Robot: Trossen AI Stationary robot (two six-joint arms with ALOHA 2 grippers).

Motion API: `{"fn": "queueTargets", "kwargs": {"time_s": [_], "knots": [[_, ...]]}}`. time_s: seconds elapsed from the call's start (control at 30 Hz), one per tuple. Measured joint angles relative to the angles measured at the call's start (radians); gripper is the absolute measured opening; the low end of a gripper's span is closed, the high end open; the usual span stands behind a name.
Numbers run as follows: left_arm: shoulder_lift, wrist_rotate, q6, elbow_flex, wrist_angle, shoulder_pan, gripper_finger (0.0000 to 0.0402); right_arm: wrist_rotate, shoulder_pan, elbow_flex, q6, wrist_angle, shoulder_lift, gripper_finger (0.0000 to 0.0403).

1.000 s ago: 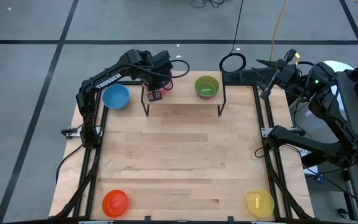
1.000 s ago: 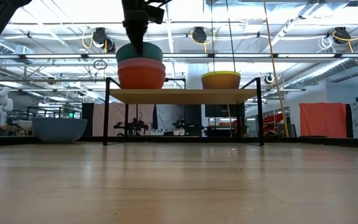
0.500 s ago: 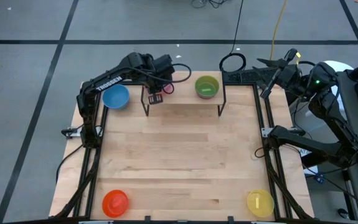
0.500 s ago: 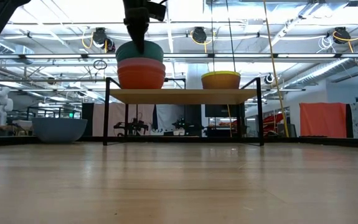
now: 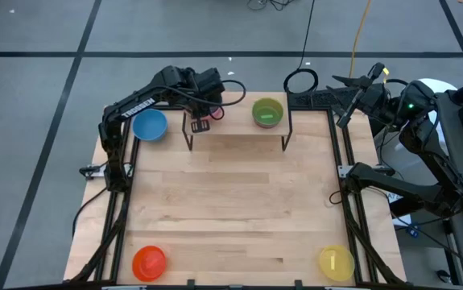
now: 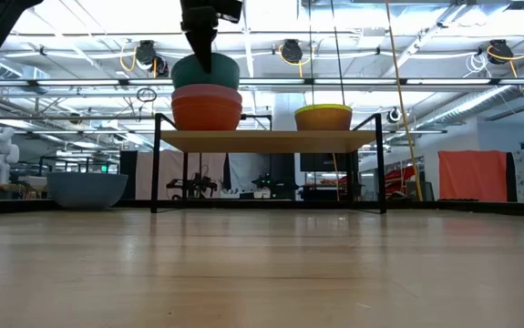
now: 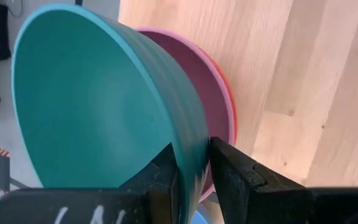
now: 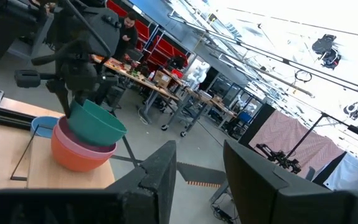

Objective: Place and stack bowls onto a shelf
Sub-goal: Stack the dark green bowl on top of the pink bowl on the shelf

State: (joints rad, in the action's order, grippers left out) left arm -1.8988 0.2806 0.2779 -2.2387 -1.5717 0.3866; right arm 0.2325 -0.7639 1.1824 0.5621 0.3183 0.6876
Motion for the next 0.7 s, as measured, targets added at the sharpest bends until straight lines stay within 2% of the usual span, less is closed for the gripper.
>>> {"fn": "queueTargets", "kwargs": {"time_s": [0.7], "knots": [[-0.002, -0.064, -0.061, 0.004, 0.001, 0.029, 0.0081, 0.000, 0.000, 0.000, 0.003, 0.000, 0.000, 0.0125]]}}
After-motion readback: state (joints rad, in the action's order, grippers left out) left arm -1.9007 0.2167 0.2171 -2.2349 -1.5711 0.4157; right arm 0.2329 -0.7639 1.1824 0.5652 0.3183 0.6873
